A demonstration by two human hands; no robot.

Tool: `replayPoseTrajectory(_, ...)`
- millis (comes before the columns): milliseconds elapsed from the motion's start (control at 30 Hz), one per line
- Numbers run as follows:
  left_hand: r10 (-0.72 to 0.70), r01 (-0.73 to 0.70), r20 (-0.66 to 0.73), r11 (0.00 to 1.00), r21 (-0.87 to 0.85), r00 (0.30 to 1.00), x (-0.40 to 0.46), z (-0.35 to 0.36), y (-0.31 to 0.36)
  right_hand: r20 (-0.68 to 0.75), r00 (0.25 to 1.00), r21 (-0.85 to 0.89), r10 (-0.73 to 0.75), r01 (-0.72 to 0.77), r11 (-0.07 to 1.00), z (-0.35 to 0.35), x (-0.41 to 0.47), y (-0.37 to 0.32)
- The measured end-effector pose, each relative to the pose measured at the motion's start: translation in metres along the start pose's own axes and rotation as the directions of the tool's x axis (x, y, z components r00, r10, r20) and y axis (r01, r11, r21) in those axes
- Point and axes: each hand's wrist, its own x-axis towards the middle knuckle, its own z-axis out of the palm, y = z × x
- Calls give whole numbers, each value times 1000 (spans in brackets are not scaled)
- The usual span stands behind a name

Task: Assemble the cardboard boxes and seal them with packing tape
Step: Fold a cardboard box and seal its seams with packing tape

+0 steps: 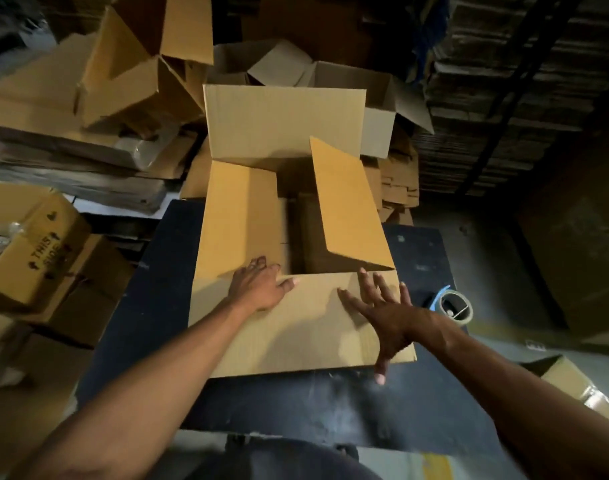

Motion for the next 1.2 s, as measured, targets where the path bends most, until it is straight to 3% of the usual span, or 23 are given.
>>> replayPoseTrajectory(67,-8,8,8,1000,6,1000,3,1,1,-27,999,-71,23,-24,997,5,3,-1)
replayPoseTrajectory(200,-9,9,11,1000,-28,1000,2,-8,7,-131,987,-163,-88,67,984,8,-3,-5)
replayPoseTrajectory(300,38,-35,108,999,-36,993,-8,-37,18,1,992,-28,-126,126,992,-31,-26,3)
replayPoseTrajectory(433,84,-49,538,996,-79,839,-26,-86,34,115,945,441,-305,227,869,-107,-55,30)
replayPoseTrajectory(533,116,46,647,973,-228,753,-42,-116,40,190,894,556,-406,243,795,-131,-51,41)
replayPoseTrajectory(633,222,48,714,940,-337,664,-50,-140,37,196,871,643,-451,233,729,-142,-41,50)
replayPoseTrajectory(800,363,-160,614,919,-361,700,-43,-136,21,189,891,617,-414,221,756,-151,-37,58)
replayPoseTrajectory(867,404,-207,497,890,-405,768,-38,-135,26,178,926,551,-332,185,814,-152,-34,56)
replayPoseTrajectory(933,383,-267,372,906,-327,845,-30,-132,33,122,972,453,-203,128,882,-151,-23,52)
replayPoseTrajectory(1000,298,-281,217,954,-103,930,-19,-124,36,-22,997,385,-68,72,920,-145,-5,49)
replayPoseTrajectory(1067,233,-236,55,970,61,971,-6,-108,31,-211,977,320,29,41,946,-136,15,46)
replayPoseTrajectory(1200,167,-169,-33,982,-86,985,13,-73,12,-483,853,218,197,-101,971,-109,42,33)
